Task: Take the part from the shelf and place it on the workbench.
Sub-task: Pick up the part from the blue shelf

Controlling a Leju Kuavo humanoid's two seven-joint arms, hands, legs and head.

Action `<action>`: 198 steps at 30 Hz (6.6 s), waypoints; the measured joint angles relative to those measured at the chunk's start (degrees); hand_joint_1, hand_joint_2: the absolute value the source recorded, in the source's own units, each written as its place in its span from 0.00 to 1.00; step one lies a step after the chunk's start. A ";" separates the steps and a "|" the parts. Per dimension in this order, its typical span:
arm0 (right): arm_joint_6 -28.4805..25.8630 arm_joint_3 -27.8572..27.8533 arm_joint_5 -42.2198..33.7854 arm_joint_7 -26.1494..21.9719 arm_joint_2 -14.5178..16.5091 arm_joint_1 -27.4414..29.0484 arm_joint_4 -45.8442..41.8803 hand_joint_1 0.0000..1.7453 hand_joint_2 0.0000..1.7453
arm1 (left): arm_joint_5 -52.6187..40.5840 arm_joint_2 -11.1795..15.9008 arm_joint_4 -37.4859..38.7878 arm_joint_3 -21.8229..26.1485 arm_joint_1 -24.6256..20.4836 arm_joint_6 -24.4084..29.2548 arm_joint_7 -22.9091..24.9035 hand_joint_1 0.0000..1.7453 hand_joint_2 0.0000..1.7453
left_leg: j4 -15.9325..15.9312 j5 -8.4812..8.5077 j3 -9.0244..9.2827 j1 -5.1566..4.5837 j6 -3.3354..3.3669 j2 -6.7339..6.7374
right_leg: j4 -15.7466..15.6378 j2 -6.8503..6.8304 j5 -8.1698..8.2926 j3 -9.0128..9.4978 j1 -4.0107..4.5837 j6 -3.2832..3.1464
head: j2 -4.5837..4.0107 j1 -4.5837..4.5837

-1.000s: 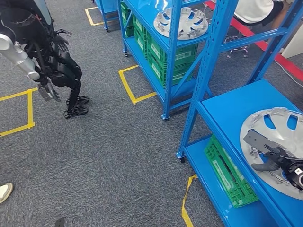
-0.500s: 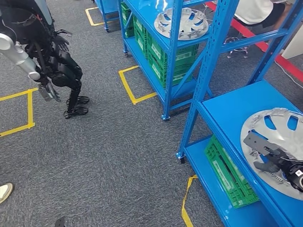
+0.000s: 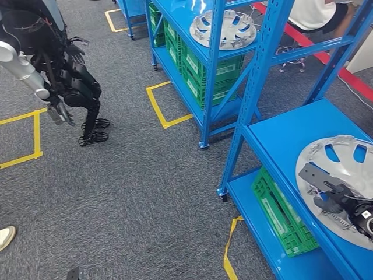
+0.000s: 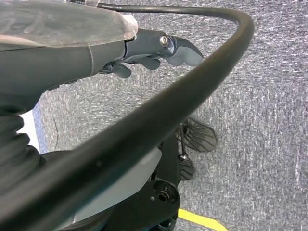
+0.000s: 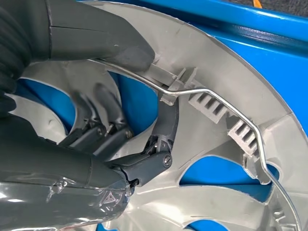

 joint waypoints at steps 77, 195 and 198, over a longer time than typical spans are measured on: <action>-43.33 12.62 -22.42 -11.37 -3.90 -1.97 -13.88 1.00 1.00 | 3.10 0.71 0.01 0.31 0.08 2.10 -1.98 0.00 1.00 | 0.00 -0.03 -0.15 0.00 -0.01 0.00 | 0.01 0.00 -0.03 -0.12 0.00 -0.01 | 0.00 -0.07; -9.10 0.46 6.56 0.17 -0.79 0.54 -7.33 0.85 1.00 | 2.73 0.38 0.01 0.24 0.04 1.01 -1.35 0.00 1.00 | -0.01 -0.09 0.02 -0.01 0.01 0.01 | 0.01 0.00 -0.06 0.05 0.00 0.00 | 0.00 -0.10; -9.11 -0.19 6.60 0.17 -0.47 0.72 -8.32 0.85 1.00 | 2.73 0.37 0.01 0.24 0.05 1.01 -1.34 0.00 1.00 | -0.01 -0.09 0.02 0.00 0.01 0.01 | 0.01 -0.01 -0.06 0.05 0.00 0.00 | 0.00 -0.11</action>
